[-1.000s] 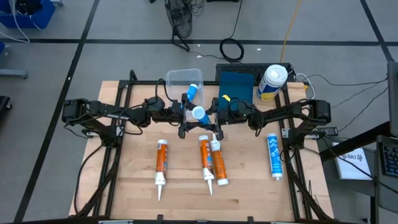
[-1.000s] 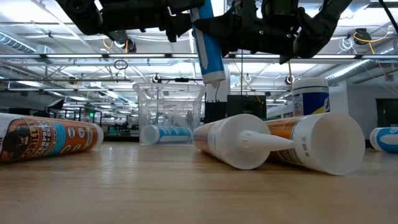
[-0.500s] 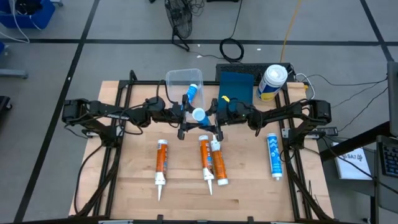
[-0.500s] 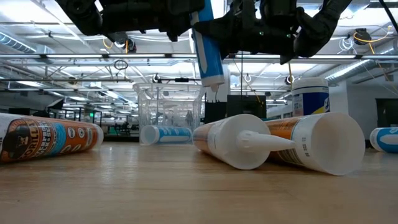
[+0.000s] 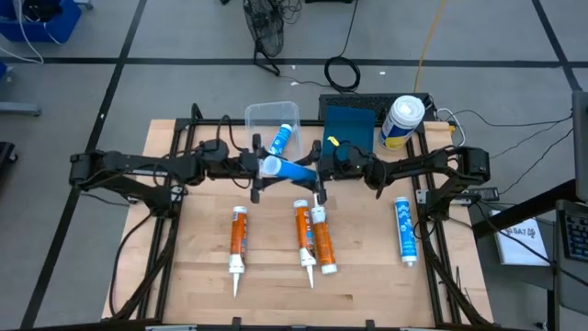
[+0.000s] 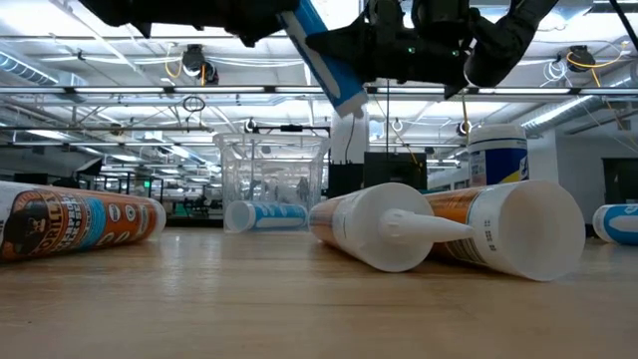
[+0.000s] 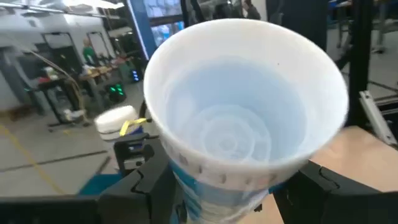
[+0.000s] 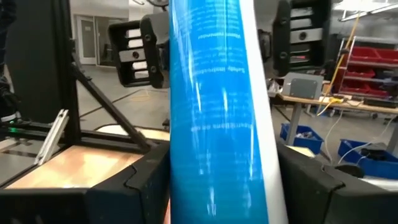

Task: Pick & place silicon tubes, Sealant and Lysol wipes
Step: Put the left blue sealant into the transparent bin

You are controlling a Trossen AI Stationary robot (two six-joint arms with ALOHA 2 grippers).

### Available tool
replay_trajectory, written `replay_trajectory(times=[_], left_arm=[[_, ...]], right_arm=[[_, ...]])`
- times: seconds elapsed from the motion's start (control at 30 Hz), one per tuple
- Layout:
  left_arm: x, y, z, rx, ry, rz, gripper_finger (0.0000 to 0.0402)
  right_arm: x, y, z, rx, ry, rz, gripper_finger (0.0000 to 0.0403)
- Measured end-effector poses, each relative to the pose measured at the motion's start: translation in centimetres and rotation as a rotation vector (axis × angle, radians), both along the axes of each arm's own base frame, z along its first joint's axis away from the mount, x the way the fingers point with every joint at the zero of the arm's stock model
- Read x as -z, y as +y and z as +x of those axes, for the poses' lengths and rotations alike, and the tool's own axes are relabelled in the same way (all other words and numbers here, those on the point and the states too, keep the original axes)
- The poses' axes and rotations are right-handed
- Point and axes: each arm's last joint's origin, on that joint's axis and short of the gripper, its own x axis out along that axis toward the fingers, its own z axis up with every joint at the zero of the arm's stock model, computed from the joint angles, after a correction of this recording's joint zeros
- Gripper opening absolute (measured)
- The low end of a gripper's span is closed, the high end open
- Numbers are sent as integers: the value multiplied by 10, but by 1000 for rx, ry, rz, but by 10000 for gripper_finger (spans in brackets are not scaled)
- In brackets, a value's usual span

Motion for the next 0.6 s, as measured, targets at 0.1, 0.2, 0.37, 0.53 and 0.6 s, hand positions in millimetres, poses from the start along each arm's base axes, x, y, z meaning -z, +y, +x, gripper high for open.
replay_trajectory(times=[0.1,0.2,0.37,0.53,0.6], left_arm=[[-6,1,-7,-12,-7,10,215],[-8,0,-10,-19,-9,31,215],[-9,1,-10,-33,-13,47,215],[-8,2,-10,-57,-1,52,215],[-7,2,-10,-60,3,52,215]], right_arm=[[1,0,0,0,8,1,227],[1,0,0,0,9,-1,227],[2,0,0,9,10,-2,227],[3,-1,0,49,17,-3,227],[3,-1,0,55,21,-2,227]])
